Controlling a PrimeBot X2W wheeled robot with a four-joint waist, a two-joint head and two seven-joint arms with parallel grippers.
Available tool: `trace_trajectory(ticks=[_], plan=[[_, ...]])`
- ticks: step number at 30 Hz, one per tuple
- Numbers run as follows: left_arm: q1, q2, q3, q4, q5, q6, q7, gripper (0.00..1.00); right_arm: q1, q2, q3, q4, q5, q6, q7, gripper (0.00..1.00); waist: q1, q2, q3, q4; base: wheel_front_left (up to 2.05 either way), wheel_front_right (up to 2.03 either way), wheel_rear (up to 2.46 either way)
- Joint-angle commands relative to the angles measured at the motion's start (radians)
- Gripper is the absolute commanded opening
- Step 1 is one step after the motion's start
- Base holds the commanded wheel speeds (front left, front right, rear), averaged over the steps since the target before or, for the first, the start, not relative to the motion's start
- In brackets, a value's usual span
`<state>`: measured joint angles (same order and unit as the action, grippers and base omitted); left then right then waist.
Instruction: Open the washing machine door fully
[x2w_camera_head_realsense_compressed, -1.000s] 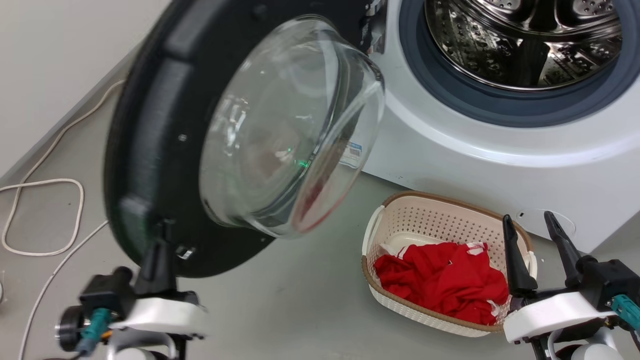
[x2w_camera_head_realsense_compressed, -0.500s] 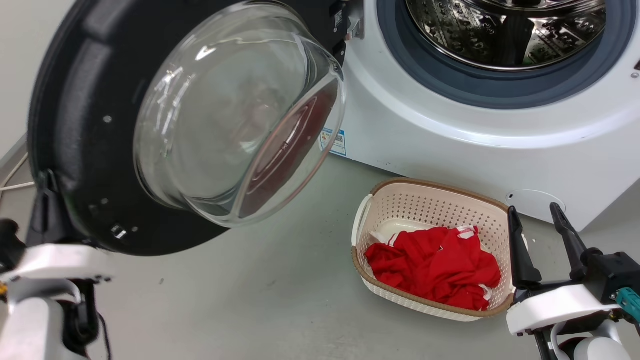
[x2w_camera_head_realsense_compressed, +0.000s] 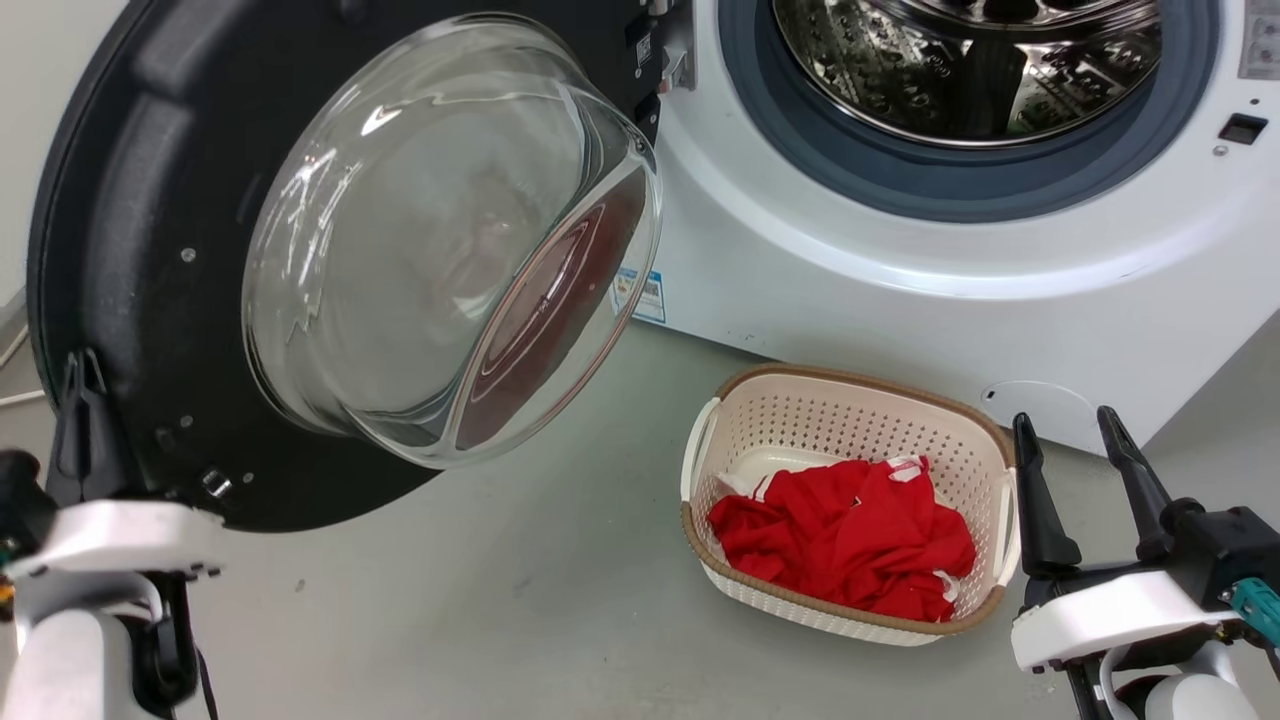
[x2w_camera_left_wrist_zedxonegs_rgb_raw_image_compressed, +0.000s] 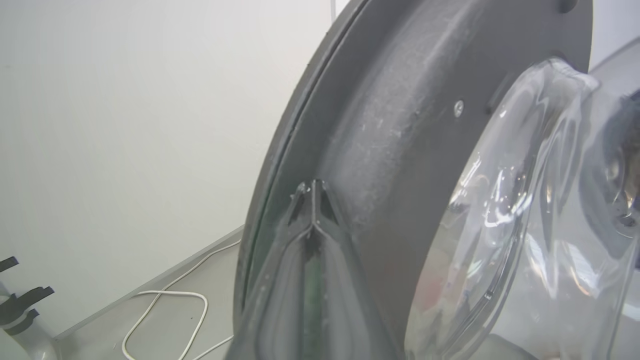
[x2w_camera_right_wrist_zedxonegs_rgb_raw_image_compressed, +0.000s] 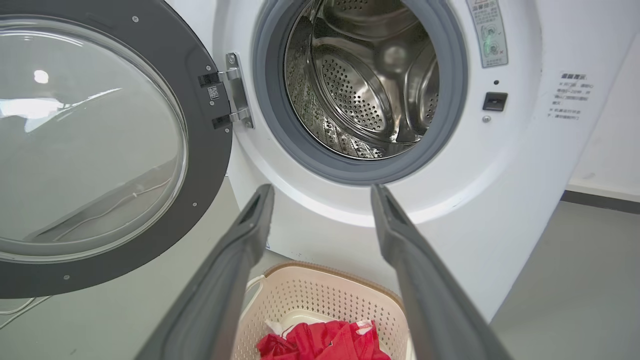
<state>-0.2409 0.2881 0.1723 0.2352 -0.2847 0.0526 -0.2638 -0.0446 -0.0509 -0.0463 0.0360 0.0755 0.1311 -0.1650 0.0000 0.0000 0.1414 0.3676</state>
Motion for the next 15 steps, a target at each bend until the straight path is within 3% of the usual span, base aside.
trace_trajectory(ticks=[1,7,14,15], plan=[[0.023,-0.006,0.004,-0.014,0.011,0.005,-0.001,0.0,0.0,0.002,0.001,0.001,0.004,-0.001,-0.005,1.0,0.0,0.0,-0.008,-0.005,0.0,0.0,0.0],[0.181,-0.082,-0.018,-0.173,0.069,0.026,-0.001,0.0,0.013,0.002,0.014,0.017,0.023,-0.001,-0.026,1.0,0.0,0.0,-0.057,-0.054,0.0,0.0,0.0],[0.239,-0.136,-0.129,-0.192,0.093,-0.014,0.004,0.0,0.023,0.001,0.023,0.027,0.017,-0.001,-0.036,1.0,0.0,0.0,-0.09,-0.119,0.0,0.0,0.0],[0.239,-0.143,-0.145,-0.186,0.096,-0.019,0.003,0.04,0.023,0.001,0.024,0.026,0.013,-0.001,-0.037,1.0,0.0,0.0,-0.093,-0.132,0.0,0.0,0.0]])
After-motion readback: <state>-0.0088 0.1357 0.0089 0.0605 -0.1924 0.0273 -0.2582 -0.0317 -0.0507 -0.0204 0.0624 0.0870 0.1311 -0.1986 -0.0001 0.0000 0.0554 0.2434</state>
